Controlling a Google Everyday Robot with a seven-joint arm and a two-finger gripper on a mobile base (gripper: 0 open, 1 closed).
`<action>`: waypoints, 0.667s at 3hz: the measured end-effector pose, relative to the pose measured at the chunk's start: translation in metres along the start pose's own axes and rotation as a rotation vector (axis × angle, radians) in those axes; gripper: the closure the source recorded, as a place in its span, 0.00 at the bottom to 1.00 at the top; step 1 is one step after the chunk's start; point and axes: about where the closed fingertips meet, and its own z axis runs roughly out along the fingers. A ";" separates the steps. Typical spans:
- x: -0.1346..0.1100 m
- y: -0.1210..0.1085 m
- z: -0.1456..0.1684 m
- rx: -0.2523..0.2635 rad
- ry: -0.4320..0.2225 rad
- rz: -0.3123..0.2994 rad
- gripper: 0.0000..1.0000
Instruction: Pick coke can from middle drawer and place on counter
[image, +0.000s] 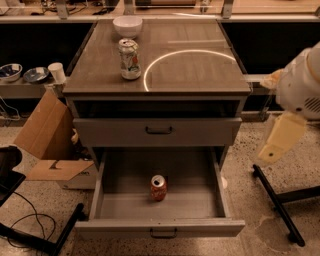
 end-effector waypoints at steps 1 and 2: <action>0.022 0.019 0.069 -0.042 -0.077 0.070 0.00; 0.033 0.029 0.140 -0.076 -0.231 0.124 0.00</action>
Offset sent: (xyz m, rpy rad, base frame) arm 0.1093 0.0121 -0.2042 0.5646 -0.3166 -0.1123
